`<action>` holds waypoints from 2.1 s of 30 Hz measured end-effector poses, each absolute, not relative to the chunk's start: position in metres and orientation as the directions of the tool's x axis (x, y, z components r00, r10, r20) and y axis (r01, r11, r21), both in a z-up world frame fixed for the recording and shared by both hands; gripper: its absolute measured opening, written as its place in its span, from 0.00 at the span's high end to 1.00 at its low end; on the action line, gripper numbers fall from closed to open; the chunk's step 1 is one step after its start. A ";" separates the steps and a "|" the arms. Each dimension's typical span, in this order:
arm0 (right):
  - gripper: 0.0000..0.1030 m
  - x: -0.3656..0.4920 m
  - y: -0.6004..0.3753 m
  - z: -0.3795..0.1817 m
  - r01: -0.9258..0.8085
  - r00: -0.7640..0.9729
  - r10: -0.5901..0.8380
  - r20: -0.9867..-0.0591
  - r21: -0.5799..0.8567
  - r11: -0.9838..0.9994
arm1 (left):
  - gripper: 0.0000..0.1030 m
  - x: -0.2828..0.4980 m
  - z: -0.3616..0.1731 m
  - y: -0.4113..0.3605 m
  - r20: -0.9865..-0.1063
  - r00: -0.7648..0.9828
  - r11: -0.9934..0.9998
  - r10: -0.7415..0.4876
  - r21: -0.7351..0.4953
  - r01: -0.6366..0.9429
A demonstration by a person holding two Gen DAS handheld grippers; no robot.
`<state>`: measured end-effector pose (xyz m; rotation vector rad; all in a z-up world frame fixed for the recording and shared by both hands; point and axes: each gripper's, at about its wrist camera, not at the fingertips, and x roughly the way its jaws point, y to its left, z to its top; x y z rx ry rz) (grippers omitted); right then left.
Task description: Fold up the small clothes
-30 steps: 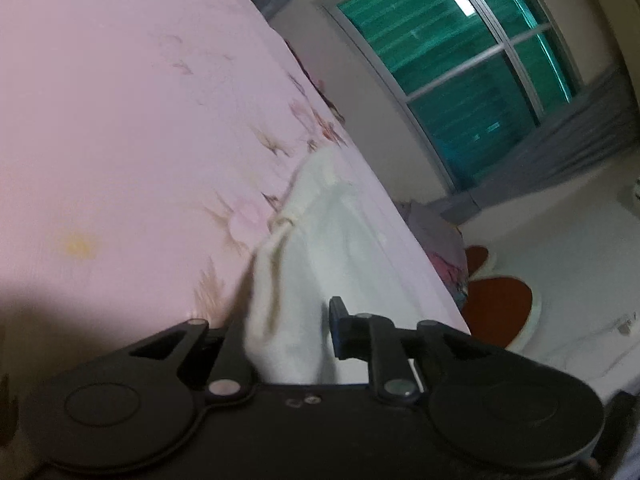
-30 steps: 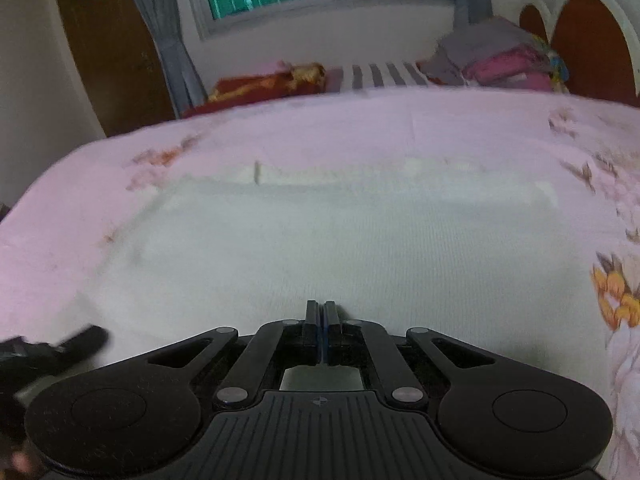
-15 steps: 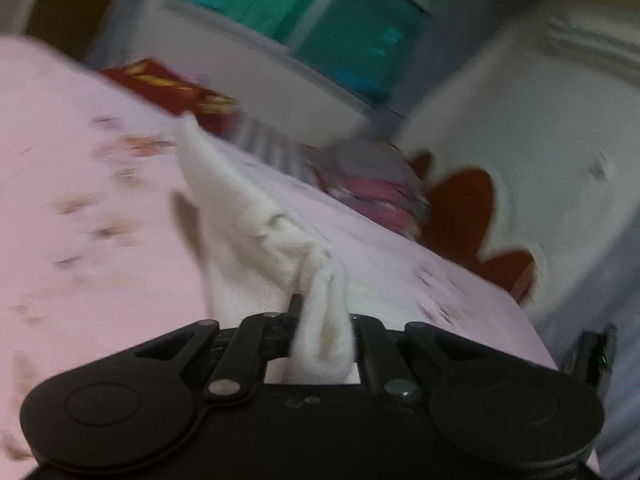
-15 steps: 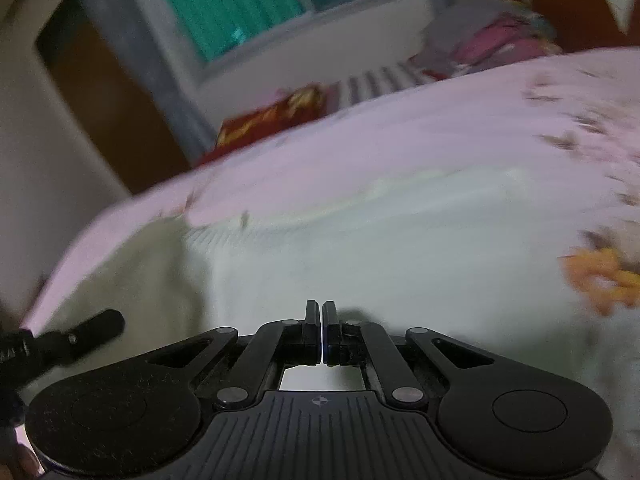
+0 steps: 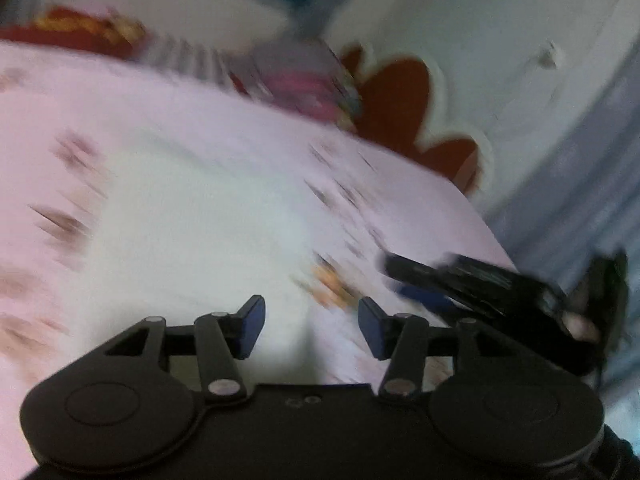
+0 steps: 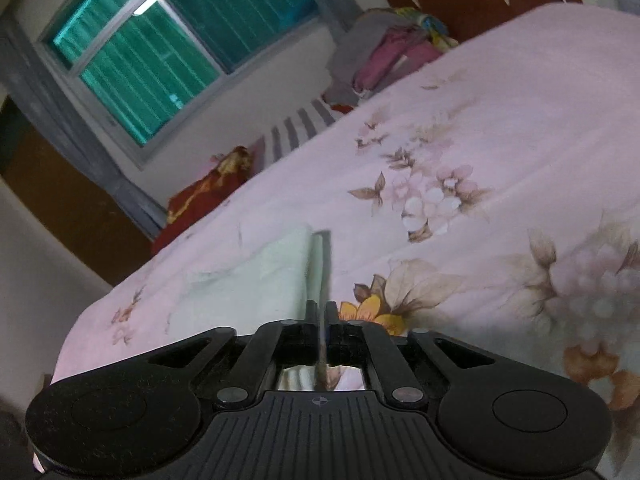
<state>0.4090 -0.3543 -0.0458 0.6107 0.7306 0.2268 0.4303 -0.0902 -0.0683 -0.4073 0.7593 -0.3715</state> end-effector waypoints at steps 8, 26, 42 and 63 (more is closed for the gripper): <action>0.45 0.421 -0.331 -0.054 -0.093 0.694 0.488 -0.529 0.606 0.790 | 0.53 0.454 -0.074 -0.010 -0.603 0.751 0.907 -0.268 -0.420 -0.014; 0.95 0.497 -0.300 -0.092 -0.106 0.665 0.432 -0.610 0.496 0.862 | 0.53 0.531 -0.125 -0.014 -0.708 0.600 0.897 -0.373 -0.441 0.037; 0.96 0.525 -0.264 -0.087 -0.131 0.644 0.282 -0.711 0.261 0.956 | 0.58 0.589 -0.114 -0.049 -0.684 0.591 0.903 -0.427 -0.356 0.239; 0.63 0.435 -0.262 -0.075 -0.193 0.640 0.285 -0.713 0.210 0.959 | 0.57 0.488 -0.120 -0.036 -0.677 0.641 0.928 -0.362 -0.327 0.178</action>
